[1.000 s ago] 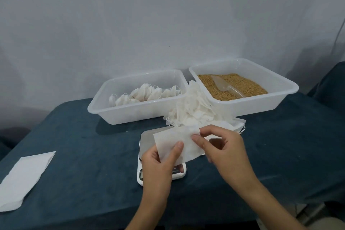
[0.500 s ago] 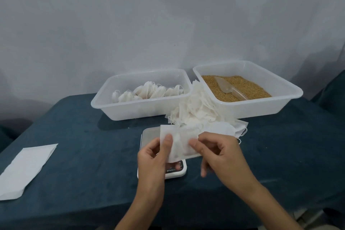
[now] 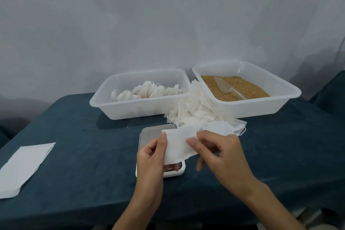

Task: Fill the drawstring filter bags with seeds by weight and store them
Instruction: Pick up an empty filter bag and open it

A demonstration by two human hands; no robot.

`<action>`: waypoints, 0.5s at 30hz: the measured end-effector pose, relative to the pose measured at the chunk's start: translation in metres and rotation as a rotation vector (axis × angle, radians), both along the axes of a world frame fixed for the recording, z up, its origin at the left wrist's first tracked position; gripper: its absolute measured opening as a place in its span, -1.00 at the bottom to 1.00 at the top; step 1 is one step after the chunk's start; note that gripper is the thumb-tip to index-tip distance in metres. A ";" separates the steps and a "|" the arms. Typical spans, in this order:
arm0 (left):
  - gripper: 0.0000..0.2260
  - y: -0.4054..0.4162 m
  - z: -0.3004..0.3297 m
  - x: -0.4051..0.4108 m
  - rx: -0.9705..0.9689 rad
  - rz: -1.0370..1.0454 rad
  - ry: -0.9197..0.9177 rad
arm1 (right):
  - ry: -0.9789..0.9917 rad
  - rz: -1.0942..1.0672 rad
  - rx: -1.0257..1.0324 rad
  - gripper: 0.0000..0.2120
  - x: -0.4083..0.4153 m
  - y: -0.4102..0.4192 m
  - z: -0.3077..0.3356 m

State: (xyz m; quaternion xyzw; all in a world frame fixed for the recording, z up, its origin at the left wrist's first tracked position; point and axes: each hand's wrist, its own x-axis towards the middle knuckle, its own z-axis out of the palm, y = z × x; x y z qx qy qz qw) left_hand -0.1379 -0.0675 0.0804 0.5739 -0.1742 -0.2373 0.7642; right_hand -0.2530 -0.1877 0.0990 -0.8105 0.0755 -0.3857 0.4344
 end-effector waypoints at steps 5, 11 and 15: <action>-0.60 0.000 -0.004 -0.002 -0.015 0.005 -0.033 | 0.085 0.096 0.031 -0.59 0.000 -0.001 0.001; -0.63 0.000 -0.007 0.002 0.012 0.066 -0.125 | 0.108 0.097 0.062 -0.47 0.001 -0.002 0.000; -0.66 0.001 -0.008 0.006 0.017 0.114 -0.161 | 0.073 0.072 0.077 -0.51 0.000 -0.005 -0.001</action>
